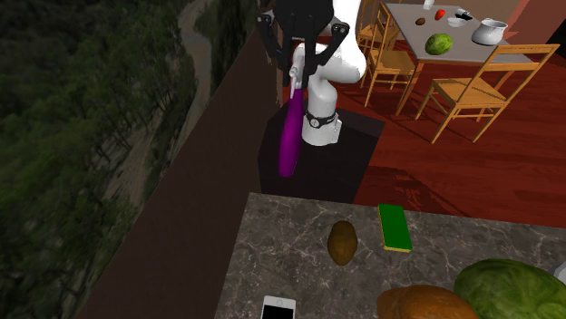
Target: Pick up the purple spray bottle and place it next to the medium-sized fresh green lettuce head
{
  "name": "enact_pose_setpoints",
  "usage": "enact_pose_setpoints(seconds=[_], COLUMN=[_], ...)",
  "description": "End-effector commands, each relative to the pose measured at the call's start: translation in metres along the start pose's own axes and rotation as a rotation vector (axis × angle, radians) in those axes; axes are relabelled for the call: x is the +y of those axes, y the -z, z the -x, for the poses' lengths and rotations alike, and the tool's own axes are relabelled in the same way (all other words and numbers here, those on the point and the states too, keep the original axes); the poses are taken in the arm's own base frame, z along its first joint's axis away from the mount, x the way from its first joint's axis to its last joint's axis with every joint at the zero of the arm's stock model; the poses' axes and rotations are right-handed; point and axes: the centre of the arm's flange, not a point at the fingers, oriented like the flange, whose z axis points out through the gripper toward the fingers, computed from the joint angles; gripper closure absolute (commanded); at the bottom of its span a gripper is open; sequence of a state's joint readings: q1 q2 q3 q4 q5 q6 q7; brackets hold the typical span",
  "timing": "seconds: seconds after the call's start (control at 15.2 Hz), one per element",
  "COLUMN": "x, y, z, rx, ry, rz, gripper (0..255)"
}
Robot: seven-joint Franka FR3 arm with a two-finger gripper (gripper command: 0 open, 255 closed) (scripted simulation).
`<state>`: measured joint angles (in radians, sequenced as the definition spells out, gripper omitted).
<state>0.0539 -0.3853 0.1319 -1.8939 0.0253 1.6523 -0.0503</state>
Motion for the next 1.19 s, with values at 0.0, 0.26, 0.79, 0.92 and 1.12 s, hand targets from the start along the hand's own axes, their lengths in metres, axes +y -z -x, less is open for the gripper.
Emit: enact_pose_setpoints(seconds=[0.0, 0.26, 0.79, 0.92, 1.12], x=[-0.001, 0.000, -0.012, -0.037, -0.076], y=[0.011, 0.032, 0.067, 0.069, 0.072], z=[-0.001, -0.004, -0.006, 0.000, 0.010], rx=[0.000, 0.000, 0.000, 0.000, 0.000], ry=[0.000, 0.000, 0.000, 0.000, 0.000], rz=[0.000, 0.000, 0.000, 0.000, 0.000], gripper=[255, 255, 255, 255, 255])
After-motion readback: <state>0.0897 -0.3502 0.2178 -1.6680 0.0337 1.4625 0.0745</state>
